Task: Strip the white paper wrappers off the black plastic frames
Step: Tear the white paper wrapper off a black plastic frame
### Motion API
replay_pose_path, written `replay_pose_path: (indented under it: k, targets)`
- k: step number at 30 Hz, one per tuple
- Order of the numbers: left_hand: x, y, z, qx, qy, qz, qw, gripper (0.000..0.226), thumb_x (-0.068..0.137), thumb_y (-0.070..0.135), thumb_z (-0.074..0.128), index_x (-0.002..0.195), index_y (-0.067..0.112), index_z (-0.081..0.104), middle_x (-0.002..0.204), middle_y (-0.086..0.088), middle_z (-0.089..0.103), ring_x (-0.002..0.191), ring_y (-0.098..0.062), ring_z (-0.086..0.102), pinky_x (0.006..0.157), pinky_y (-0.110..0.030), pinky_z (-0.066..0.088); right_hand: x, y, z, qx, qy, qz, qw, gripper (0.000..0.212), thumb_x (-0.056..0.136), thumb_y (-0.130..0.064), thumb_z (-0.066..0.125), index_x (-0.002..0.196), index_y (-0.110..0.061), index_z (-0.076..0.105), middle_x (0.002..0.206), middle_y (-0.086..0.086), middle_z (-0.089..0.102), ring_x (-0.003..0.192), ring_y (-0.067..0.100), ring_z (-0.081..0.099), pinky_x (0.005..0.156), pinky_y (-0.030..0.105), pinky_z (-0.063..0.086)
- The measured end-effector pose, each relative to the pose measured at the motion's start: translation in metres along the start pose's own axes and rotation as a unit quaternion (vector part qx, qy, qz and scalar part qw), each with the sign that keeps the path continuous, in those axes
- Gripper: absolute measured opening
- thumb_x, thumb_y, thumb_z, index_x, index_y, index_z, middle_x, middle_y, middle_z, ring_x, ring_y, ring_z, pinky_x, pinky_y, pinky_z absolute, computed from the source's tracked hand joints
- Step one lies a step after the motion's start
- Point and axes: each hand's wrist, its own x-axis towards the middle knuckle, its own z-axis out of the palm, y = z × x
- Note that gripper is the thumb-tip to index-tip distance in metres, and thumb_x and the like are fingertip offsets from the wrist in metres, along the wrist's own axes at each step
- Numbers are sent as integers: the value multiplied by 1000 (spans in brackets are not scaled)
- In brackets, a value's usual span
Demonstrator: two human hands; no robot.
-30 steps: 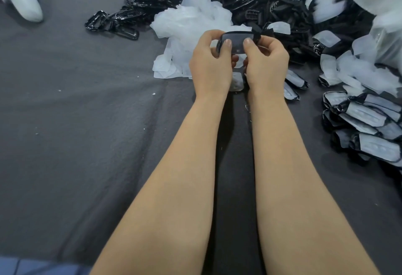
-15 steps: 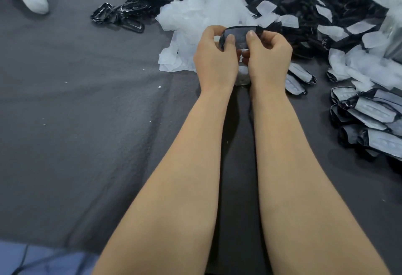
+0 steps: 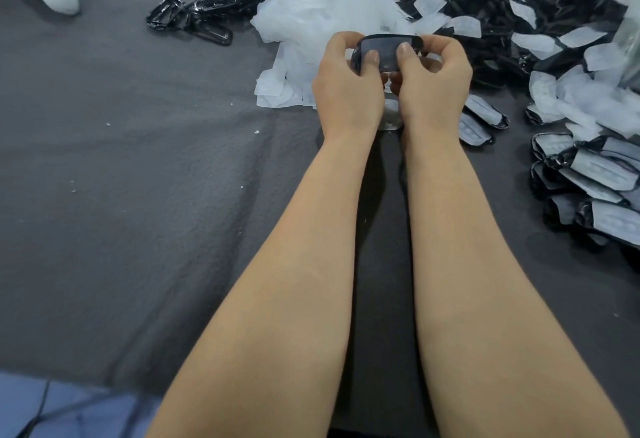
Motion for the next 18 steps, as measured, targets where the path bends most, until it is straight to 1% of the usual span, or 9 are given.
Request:
replay_pose_path:
  k: [3,5,7,9,12,13,15,16,18]
  targets:
    - [0,1,0,2,4,8,1000,11,94,8,54,95,19,51,83,-7,67,79,-21,69,79,-39,57,-1,0,0,-14,-3,-13,1000,10,91,-13,59,96,-17,52,85,11,64,70,18,63,79,41,56]
    - [0,1,0,1,4,8,1000,11,94,9,54,92,20,51,77,-5,65,76,-22,69,78,-40,57,-2,0,1,-24,-2,-21,999,10,91,-14,60,97,-17,52,85,12,64,70,21,64,80,44,56]
    - [1,0,0,-3,3,2,1000,12,94,9,54,91,20,51,76,-5,64,77,-23,69,78,-41,57,-2,-1,0,-33,-4,-28,999,10,91,-15,60,98,-18,53,88,14,66,78,26,66,83,46,54]
    - [2,0,0,-10,3,-7,1000,11,95,9,54,92,19,51,79,-8,65,80,-25,69,80,-43,56,-1,-1,0,-50,-19,-36,998,11,92,-17,59,102,-17,55,93,15,67,87,27,67,85,45,53]
    - [2,0,0,-20,8,-20,1000,10,95,8,53,95,18,50,89,-13,67,84,-25,69,84,-43,55,-1,-2,-1,-91,-40,-54,994,15,92,-16,58,106,-16,54,103,14,64,91,23,65,89,40,52]
    - [2,0,1,-23,8,-22,999,10,94,8,53,96,18,50,92,-14,68,85,-26,69,85,-43,55,-1,-2,-2,-100,-39,-61,992,14,91,-15,58,105,-15,54,102,12,65,90,22,66,88,39,52]
    - [1,1,2,-26,1,-24,999,11,94,7,53,98,17,50,95,-14,68,87,-26,69,85,-44,55,0,-2,-4,-101,-29,-72,992,11,91,-12,58,100,-15,52,89,5,65,84,20,66,85,37,53]
    - [1,1,2,-26,-5,-23,999,11,94,7,53,98,17,50,96,-14,68,87,-26,69,85,-44,55,-1,-1,-5,-96,-23,-73,992,10,91,-11,58,98,-16,52,82,1,64,81,19,67,84,37,53]
    - [0,1,3,-26,-16,-21,999,11,94,7,53,100,16,51,95,-15,68,86,-26,68,85,-45,55,-1,-1,-7,-87,-16,-73,993,10,91,-10,57,97,-15,51,76,-2,61,78,20,66,83,38,53]
